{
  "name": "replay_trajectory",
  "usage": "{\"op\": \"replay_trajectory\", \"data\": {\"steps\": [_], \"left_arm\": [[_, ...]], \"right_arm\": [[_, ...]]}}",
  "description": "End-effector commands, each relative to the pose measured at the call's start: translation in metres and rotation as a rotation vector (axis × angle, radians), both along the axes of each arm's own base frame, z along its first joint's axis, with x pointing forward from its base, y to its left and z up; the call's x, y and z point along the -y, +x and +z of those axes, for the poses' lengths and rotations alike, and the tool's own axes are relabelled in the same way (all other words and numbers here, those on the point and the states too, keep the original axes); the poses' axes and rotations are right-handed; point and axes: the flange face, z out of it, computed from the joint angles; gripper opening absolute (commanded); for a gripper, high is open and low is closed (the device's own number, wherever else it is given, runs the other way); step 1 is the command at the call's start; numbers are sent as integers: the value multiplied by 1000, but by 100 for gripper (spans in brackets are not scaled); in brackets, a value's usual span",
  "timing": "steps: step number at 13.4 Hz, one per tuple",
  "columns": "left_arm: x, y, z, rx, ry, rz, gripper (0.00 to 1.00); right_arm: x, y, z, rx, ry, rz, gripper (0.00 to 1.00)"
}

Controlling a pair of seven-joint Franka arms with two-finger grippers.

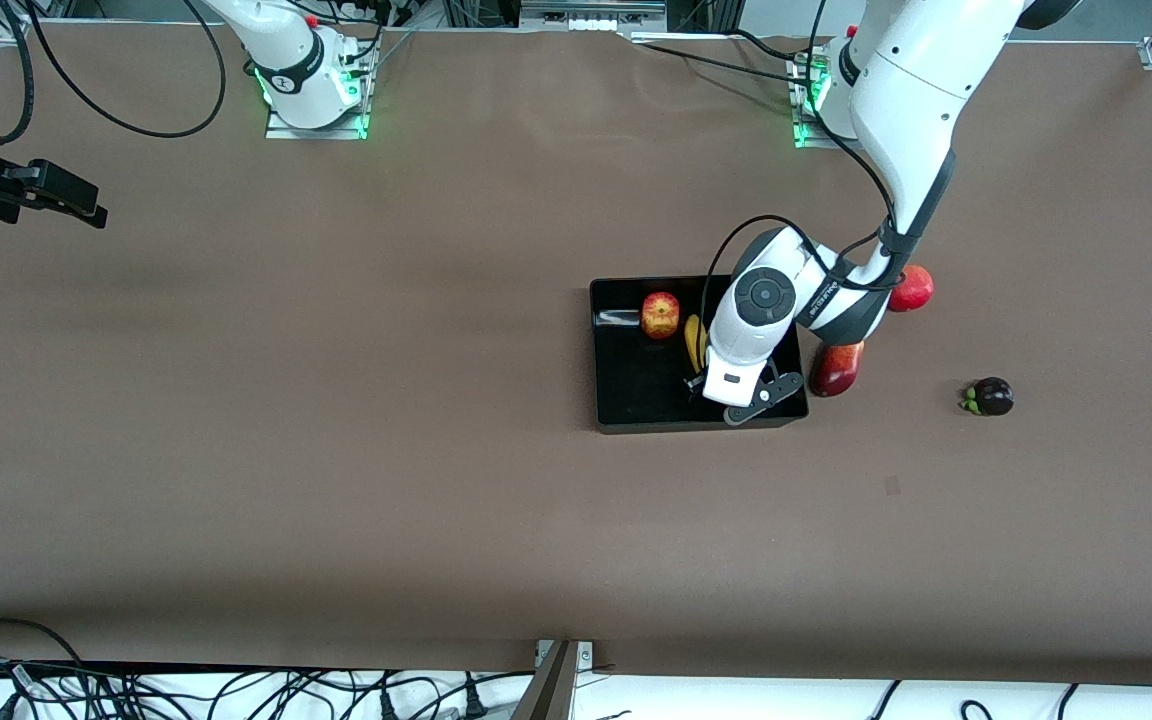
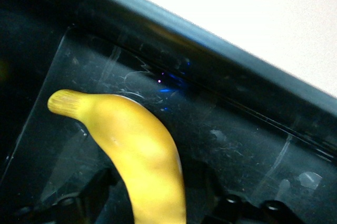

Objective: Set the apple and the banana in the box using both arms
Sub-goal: 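Lower the banana into the box beside the apple and open the left gripper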

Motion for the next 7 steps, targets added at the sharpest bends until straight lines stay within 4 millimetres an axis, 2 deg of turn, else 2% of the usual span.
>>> {"op": "replay_trajectory", "data": {"steps": [1, 5, 7], "left_arm": [[0, 6, 0, 13, 16, -2, 100], [0, 7, 4, 13, 22, -3, 100], [-3, 6, 18, -9, 50, -3, 100]], "right_arm": [[-2, -3, 7, 0, 13, -5, 100], [-2, -3, 7, 0, 13, -2, 100], [-2, -3, 7, 0, 13, -2, 100]]}}
